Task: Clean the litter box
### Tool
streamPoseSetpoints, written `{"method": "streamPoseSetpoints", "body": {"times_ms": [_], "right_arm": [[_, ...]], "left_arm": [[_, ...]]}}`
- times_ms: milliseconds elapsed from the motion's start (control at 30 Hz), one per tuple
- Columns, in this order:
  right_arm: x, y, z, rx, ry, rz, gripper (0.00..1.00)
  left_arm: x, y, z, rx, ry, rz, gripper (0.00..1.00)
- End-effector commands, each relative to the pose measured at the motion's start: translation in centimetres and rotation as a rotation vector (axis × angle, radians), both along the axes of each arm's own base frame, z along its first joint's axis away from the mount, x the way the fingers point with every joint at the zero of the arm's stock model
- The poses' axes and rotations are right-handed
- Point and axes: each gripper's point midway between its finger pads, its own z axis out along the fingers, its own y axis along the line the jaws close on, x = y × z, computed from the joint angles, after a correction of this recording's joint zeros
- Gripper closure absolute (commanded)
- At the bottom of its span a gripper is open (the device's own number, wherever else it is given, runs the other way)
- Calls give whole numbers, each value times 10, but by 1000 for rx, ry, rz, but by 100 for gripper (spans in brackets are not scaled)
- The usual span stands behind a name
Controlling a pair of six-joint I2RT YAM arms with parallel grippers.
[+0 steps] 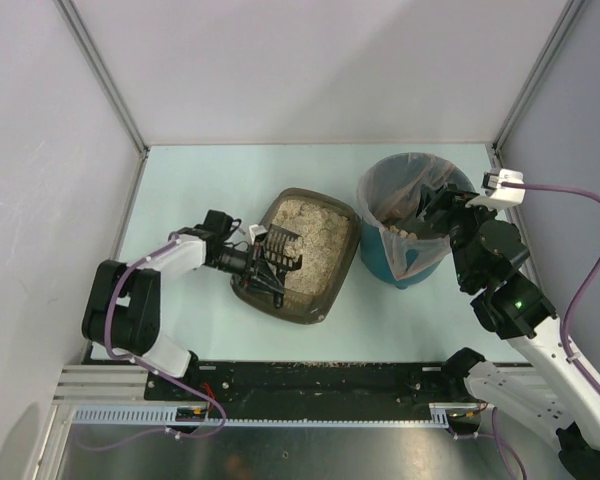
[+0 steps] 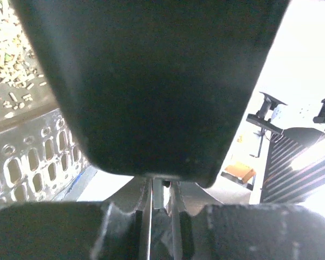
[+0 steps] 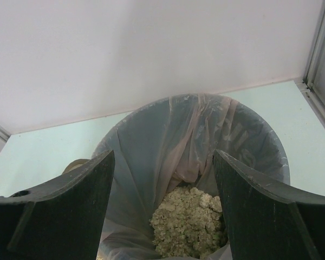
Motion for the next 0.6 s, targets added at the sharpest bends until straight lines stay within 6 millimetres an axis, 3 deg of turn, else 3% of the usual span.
{"method": "streamPoseSetpoints", "body": {"times_ms": [0, 67, 100, 167, 200, 267, 333, 400, 433, 533, 567], "right_arm": [[-4, -6, 15, 43, -39, -25, 22], [-5, -8, 18, 44, -52, -27, 22], [-5, -10, 17, 45, -48, -37, 22], [-5, -11, 15, 33, -41, -44, 23], [-4, -10, 15, 24, -40, -39, 22], [-5, -9, 18, 22, -50, -32, 22], [-5, -10, 18, 26, -51, -34, 22], [-5, -9, 20, 15, -60, -31, 22], [-5, -10, 21, 18, -64, -31, 22], [-5, -10, 20, 23, -61, -37, 22], [-4, -9, 21, 12, -64, -32, 22]], "left_arm": [[-11, -8, 3, -48, 3, -54, 100], [8, 4, -1, 8, -33, 47, 100], [7, 3, -5, 34, -44, 48, 100], [-14, -11, 1, -39, -13, -49, 100], [-15, -10, 3, -54, -8, -45, 100], [-2, 4, -14, 46, -35, 49, 100], [-18, -8, -4, -29, -11, -26, 100], [-14, -1, -1, -40, -32, 0, 100], [-4, 10, -15, 44, -45, 66, 100], [-22, -5, -7, -30, -24, -29, 100], [-21, -2, -6, -34, -21, -14, 100]]}}
